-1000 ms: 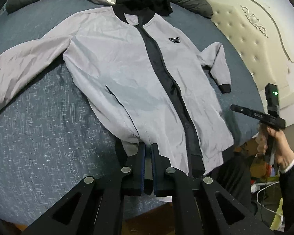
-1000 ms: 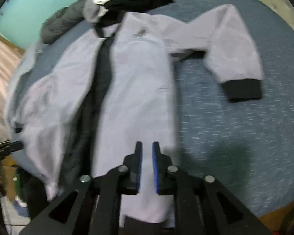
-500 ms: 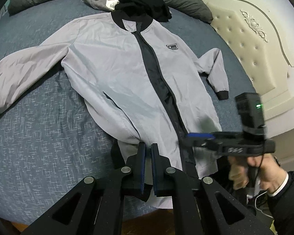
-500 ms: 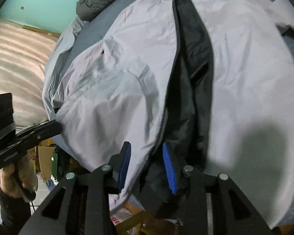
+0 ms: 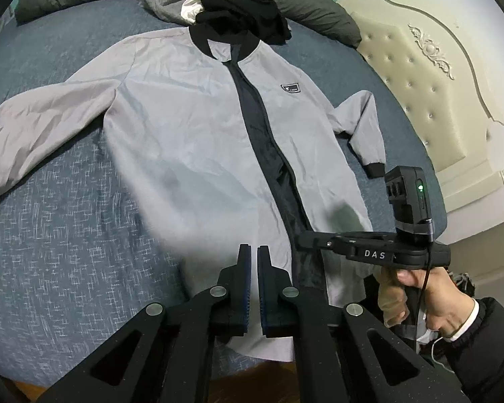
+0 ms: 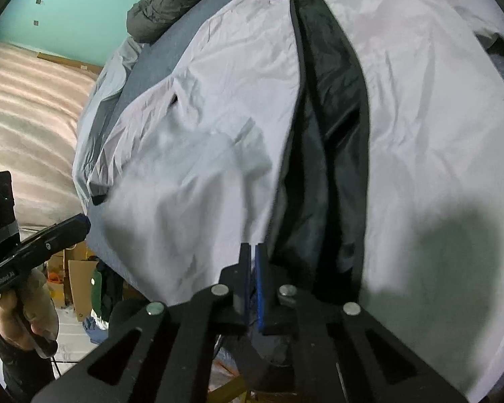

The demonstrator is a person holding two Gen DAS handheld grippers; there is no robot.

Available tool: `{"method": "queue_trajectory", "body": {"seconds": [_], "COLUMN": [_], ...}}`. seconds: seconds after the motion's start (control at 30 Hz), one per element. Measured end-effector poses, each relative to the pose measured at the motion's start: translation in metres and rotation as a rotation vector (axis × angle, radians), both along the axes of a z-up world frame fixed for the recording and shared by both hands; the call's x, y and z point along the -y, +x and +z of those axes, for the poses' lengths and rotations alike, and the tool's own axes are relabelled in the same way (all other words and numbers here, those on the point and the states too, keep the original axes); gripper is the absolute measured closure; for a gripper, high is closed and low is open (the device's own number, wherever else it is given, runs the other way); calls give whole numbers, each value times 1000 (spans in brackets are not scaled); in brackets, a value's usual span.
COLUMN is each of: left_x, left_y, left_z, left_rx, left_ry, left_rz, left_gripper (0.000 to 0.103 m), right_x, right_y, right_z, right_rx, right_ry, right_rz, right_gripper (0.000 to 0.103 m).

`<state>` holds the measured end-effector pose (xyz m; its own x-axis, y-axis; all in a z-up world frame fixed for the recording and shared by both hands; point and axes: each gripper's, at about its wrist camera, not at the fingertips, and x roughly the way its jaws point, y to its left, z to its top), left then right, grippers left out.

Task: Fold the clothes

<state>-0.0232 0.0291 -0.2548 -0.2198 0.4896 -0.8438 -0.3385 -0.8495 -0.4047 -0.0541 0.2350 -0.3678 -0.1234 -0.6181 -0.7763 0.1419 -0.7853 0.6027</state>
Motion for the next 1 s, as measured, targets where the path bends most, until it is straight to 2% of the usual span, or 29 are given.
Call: {"method": "queue_trajectory", "body": {"seconds": [0.13, 0.17, 0.2, 0.27, 0.5, 0.53, 0.57, 0.6, 0.63, 0.83, 1.0], "left_x": [-2, -1, 0, 5, 37, 42, 45, 49, 53, 68, 68], "left_y": [-1, -1, 0, 0, 0, 0, 1, 1, 2, 4, 7], "left_z": [3, 3, 3, 2, 0, -1, -2, -3, -4, -15, -28], "left_rx": [-10, -13, -16, -21, -19, -19, -18, -18, -18, 0, 23], "left_ry": [-5, -13, -22, -33, -37, -37, -42, -46, -51, -63, -62], "left_rz": [-5, -4, -3, 4, 63, 71, 74, 78, 82, 105, 90], "left_gripper": [99, 99, 99, 99, 99, 99, 99, 99, 99, 99, 99], "right_x": [4, 6, 9, 13, 37, 40, 40, 41, 42, 13, -41], "right_y": [-2, -3, -3, -2, 1, 2, 3, 4, 5, -10, -39], "right_z": [-4, -5, -6, -6, -17, -20, -21, -20, -18, 32, 79], "right_rx": [38, 52, 57, 46, 44, 45, 42, 36, 31, -74, -168], "right_ry": [-11, -11, -14, -26, 10, 11, 9, 7, 6, -61, -33], "right_rz": [-4, -8, -11, -14, 50, 57, 65, 69, 72, 26, -76], "right_gripper": [98, 91, 75, 56, 58, 63, 81, 88, 89, 94, 95]}}
